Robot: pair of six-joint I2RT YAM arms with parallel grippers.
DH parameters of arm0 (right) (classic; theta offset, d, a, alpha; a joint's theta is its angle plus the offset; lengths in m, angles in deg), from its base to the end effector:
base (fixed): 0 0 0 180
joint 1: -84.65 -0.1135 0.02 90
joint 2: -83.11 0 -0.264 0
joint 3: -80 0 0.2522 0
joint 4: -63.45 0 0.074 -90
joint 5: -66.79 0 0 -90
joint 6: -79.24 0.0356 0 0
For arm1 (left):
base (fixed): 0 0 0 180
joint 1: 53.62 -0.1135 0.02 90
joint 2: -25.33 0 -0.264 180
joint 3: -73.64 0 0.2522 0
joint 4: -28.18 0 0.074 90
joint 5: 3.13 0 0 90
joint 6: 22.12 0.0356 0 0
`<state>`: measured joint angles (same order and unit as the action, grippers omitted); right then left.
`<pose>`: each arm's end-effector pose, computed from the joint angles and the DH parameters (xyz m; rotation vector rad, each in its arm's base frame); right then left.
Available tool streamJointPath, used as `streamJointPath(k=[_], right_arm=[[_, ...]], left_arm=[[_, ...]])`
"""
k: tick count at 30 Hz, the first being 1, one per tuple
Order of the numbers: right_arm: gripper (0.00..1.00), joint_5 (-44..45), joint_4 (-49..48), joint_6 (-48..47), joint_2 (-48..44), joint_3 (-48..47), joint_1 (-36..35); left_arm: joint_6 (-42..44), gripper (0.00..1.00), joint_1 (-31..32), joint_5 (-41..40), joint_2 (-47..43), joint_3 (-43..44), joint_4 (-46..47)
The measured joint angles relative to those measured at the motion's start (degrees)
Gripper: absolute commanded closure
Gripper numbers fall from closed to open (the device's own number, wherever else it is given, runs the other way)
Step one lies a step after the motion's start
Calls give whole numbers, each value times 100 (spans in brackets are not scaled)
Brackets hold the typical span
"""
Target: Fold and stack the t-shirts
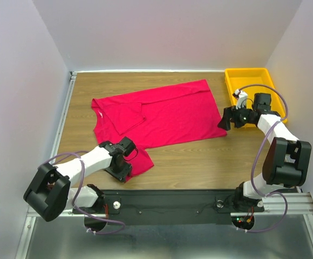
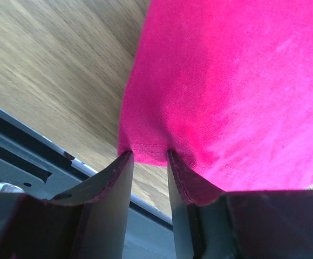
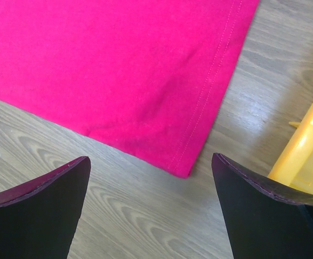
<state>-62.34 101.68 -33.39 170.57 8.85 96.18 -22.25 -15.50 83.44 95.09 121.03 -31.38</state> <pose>0.3076 -0.0398 0.2236 -0.4836 2.2688 0.5666 0.1408 -0.1078 0.1568 -1.3310 2.7138 -0.1523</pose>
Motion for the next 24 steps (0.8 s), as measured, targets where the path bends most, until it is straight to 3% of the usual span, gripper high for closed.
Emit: streamJointPath(k=[3,6,12,24], right_arm=[[0,-55,2,15,0,0,59],[0,-105,2,15,0,0,87],[0,-151,4,37,0,0,92],[0,-372,149,-114,37,0,127]], left_arm=[[9,62,0,63,-94,-68,72],[26,78,0,136,-212,-144,118],[50,94,0,208,-516,-326,273],[492,100,-9,-125,-1287,44,293]])
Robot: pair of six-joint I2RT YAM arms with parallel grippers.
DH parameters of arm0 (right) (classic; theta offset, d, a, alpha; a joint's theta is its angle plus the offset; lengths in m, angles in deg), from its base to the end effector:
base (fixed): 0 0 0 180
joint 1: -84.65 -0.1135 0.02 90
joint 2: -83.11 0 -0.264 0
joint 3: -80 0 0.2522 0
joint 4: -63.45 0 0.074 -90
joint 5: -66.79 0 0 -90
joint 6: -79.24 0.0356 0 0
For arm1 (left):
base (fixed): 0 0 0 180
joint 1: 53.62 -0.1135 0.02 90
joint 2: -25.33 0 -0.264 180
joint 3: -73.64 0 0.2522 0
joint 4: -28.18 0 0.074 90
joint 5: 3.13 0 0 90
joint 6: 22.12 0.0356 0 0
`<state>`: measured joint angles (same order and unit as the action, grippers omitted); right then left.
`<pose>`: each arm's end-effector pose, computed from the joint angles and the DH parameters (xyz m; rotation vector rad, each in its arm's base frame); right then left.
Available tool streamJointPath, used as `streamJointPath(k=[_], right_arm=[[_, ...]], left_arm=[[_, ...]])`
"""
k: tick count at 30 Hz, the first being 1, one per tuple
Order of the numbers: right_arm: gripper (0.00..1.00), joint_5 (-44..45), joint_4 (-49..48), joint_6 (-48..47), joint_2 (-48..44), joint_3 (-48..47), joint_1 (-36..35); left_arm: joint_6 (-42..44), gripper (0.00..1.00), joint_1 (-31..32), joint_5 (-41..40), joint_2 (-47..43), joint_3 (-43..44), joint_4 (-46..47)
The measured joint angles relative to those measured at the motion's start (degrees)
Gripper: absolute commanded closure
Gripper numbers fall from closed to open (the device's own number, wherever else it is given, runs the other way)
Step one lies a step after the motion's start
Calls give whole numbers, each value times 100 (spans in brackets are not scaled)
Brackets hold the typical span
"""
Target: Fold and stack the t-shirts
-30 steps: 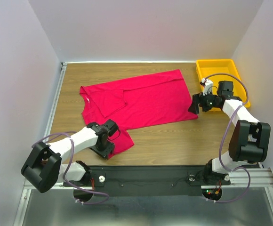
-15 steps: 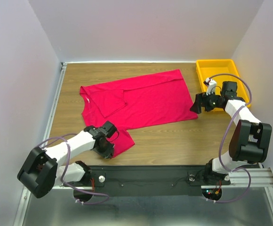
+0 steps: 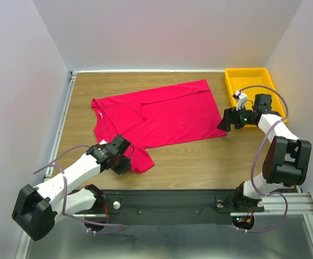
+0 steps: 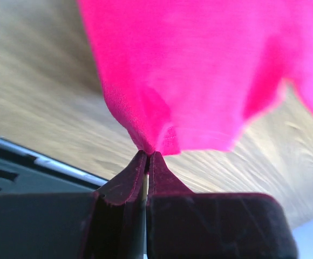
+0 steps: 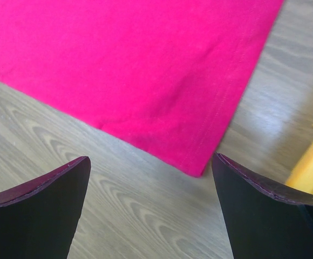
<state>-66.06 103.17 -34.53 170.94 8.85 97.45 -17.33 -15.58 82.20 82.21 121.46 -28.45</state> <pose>0.3047 -0.0444 0.2215 -0.4893 2.2552 0.6368 0.1356 -0.1024 0.1951 -1.1551 2.5836 -0.4815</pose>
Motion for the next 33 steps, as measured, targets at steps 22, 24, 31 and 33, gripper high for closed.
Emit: streamJointPath(k=[22,24,31,33], right_arm=[[17,584,1010,-1318,1290,-1071,-223],[17,789,1001,-1248,1412,-1147,-291],[31,1259,1034,-1128,1425,-1058,-393],[33,1357,1049,-1064,1425,-992,-407]], left_arm=[[1134,100,-330,-553,-367,393,162],[1180,100,-341,-570,-417,396,203],[1272,100,-376,-610,-636,402,291],[1279,100,-378,-610,-693,402,306]])
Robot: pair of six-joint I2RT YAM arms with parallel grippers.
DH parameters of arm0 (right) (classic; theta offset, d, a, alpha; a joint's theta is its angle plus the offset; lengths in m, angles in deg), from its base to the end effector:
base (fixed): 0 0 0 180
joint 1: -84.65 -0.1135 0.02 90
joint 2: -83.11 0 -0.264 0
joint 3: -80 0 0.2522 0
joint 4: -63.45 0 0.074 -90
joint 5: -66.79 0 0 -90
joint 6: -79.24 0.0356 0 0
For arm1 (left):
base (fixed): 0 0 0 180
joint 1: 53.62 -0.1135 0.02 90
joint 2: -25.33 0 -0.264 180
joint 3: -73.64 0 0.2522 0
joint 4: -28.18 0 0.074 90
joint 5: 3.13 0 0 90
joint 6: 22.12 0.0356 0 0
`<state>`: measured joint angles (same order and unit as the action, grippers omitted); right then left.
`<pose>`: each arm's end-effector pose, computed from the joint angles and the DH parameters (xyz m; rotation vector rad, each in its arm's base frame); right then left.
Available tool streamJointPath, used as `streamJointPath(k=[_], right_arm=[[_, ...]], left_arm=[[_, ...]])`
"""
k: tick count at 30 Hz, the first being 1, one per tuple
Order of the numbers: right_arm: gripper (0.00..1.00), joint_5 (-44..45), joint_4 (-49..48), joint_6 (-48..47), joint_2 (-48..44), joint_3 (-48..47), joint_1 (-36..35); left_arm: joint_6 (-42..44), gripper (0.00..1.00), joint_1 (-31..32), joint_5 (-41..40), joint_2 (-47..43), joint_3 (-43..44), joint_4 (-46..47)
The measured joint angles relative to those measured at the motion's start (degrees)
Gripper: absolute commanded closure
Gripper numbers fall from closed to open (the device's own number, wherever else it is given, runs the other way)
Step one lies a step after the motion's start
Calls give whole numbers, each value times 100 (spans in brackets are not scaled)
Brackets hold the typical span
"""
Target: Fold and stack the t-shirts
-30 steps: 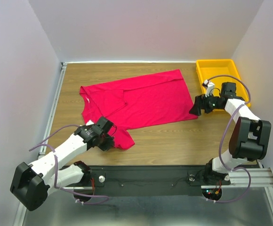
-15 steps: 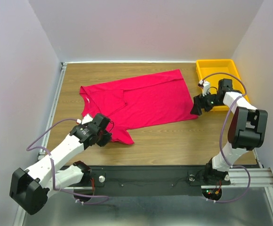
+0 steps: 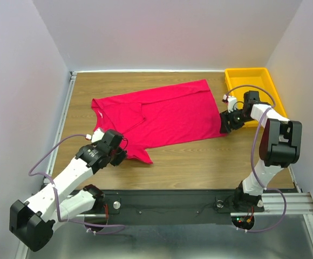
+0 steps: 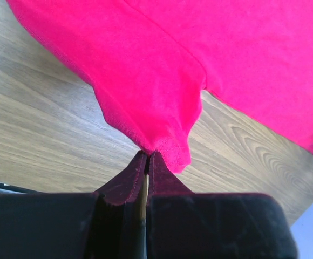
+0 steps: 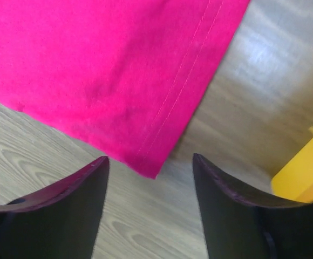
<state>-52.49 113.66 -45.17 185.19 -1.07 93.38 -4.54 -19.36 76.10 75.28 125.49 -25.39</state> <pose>0.3432 -0.0351 0.1818 -0.6912 2.5241 0.4762 0.1441 -0.0901 0.2385 -0.9086 2.3725 -0.5650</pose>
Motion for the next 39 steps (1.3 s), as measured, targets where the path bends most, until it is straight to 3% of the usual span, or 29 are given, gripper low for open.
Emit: streamJointPath(k=[6,10,11,13,28,39], right_arm=[[46,243,-42,240,7,144,-125],[69,321,-114,382,-2,299,-254],[86,319,-131,422,2,319,-282],[99,284,-127,553,4,354,-291],[99,-518,-96,1480,-721,-280,-319],[99,-431,-79,1646,-708,-369,-319]], left_arm=[[7,100,-24,2,-63,0,87],[20,100,-26,2,-105,0,116],[22,100,-31,2,-109,0,129],[28,100,-55,0,-111,0,149],[216,100,-101,-247,-400,192,160],[511,100,-592,-343,-479,577,146]])
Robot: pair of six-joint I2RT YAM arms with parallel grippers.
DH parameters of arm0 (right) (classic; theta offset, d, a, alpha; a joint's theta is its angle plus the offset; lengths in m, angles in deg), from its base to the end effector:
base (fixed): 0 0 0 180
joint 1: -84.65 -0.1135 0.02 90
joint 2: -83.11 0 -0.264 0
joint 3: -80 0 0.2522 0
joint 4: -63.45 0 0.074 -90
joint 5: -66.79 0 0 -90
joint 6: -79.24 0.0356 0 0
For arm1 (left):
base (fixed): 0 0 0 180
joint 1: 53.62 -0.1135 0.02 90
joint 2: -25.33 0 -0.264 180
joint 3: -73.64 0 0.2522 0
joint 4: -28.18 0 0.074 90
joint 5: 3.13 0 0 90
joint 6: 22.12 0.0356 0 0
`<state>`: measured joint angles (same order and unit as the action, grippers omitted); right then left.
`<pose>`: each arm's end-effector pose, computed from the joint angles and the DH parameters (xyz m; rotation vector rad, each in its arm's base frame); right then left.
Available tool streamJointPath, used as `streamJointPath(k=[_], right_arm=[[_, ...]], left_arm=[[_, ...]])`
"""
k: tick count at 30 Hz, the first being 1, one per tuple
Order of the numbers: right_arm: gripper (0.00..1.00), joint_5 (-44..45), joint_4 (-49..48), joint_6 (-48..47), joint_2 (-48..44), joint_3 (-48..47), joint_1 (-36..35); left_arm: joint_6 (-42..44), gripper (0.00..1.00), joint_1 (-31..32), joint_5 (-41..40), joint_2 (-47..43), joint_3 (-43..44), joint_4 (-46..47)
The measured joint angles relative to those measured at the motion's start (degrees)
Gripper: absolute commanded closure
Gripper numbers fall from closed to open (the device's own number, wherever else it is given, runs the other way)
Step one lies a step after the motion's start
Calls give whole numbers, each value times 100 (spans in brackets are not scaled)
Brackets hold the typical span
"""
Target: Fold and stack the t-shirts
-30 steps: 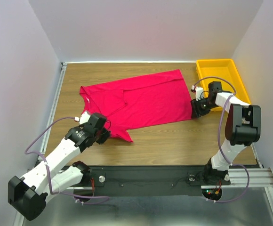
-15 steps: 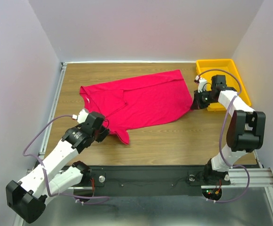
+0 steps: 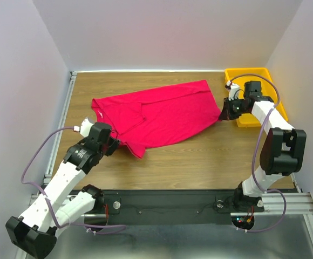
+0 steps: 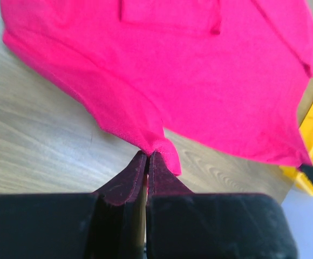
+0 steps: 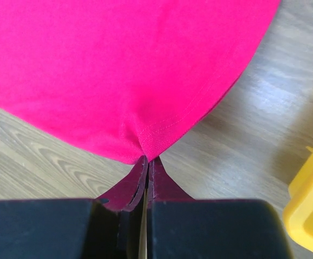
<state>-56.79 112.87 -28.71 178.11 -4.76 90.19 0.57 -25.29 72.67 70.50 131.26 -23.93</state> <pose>0.3438 -0.0136 0.2422 -0.4641 2.4143 0.5886 0.1482 -0.0700 0.2858 -0.8975 2.1310 -0.6108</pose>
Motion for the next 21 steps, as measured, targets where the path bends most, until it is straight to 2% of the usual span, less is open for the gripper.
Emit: streamJointPath(k=[8,21], right_arm=[[99,170,11,87,195,-492,0],[99,214,2,238,688,-863,0]], left_arm=[[492,100,-778,50,155,310,199],[1110,100,-1379,138,769,874,739]])
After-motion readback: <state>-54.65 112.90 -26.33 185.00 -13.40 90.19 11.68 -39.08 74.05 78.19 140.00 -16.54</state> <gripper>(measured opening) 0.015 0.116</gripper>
